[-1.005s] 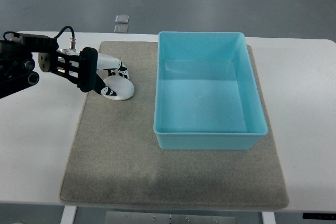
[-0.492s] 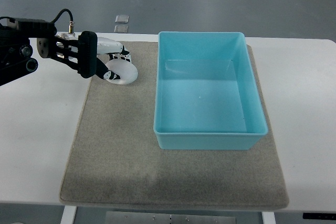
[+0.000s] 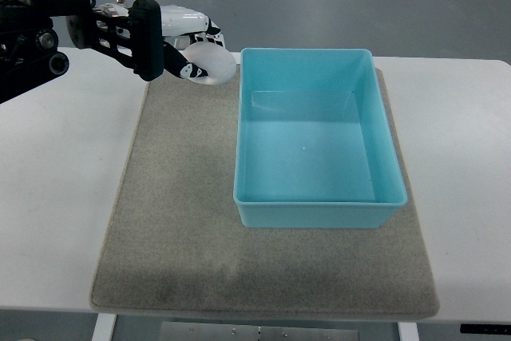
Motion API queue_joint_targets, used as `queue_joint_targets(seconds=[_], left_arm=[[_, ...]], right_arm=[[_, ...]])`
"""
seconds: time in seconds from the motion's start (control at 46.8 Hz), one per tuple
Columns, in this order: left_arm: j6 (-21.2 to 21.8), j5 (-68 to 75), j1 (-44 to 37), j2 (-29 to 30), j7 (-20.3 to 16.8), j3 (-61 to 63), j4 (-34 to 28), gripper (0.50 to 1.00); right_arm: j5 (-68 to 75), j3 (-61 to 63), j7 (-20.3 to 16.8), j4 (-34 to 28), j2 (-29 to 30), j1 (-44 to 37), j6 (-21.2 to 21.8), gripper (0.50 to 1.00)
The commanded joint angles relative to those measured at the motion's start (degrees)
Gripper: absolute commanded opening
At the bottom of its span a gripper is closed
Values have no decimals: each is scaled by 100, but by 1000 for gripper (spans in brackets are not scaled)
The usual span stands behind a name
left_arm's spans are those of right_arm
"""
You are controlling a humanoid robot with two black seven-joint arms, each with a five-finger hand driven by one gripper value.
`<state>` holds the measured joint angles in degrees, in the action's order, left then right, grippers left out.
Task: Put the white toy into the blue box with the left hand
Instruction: 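Lift the toy with the left hand and carry it over the blue box, then open the left hand to drop the toy into the blue box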
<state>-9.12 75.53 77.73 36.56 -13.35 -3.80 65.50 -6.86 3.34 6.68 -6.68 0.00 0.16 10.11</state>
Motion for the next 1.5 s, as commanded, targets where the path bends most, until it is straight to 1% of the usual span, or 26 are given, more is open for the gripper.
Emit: queue_joint_targets(seconds=[0.0,0.278,0.535,0.62,0.791,0.984,1.07,1.198,1.241,1.283,1.326,1.39,1.455,1.476], left_arm=[[7,-3,31,-96,8,-16,15,591],[51,-38,40,-413,17,-16,-3,615],[244,-47,49,-773,70,-77,-55,619],[244,-47,14,-905,96,-86,-73,626],[253,-47,-57,-1186,105,-86,-196,656],[253,-47,-92,-1476,105,-95,-266,660],[253,-47,-127,-1555,105,-95,-275,690],[253,-47,-171,-1661,105,-86,-354,703],[253,-47,-171,-1687,105,-86,-407,728],[253,-47,-180,-1705,105,-86,-451,741],[253,-55,-206,-1705,105,-86,-477,771],[253,-56,-232,-1705,105,-86,-477,780],[253,-56,-259,-1705,96,-86,-477,853],[253,-64,-259,-1705,96,-86,-477,857]], right_arm=[[1,0,0,0,0,2,0,936],[1,0,0,0,0,2,0,936],[1,0,0,0,0,2,0,936],[1,0,0,0,0,2,0,936],[0,0,0,0,0,2,0,936],[1,0,0,0,0,2,0,936],[1,0,0,0,0,2,0,936],[1,0,0,0,0,2,0,936],[1,0,0,0,0,2,0,936],[-8,0,0,0,0,2,0,936],[1,0,0,0,0,2,0,936],[1,0,0,0,0,2,0,936],[1,0,0,0,0,2,0,936],[1,0,0,0,0,2,0,936]])
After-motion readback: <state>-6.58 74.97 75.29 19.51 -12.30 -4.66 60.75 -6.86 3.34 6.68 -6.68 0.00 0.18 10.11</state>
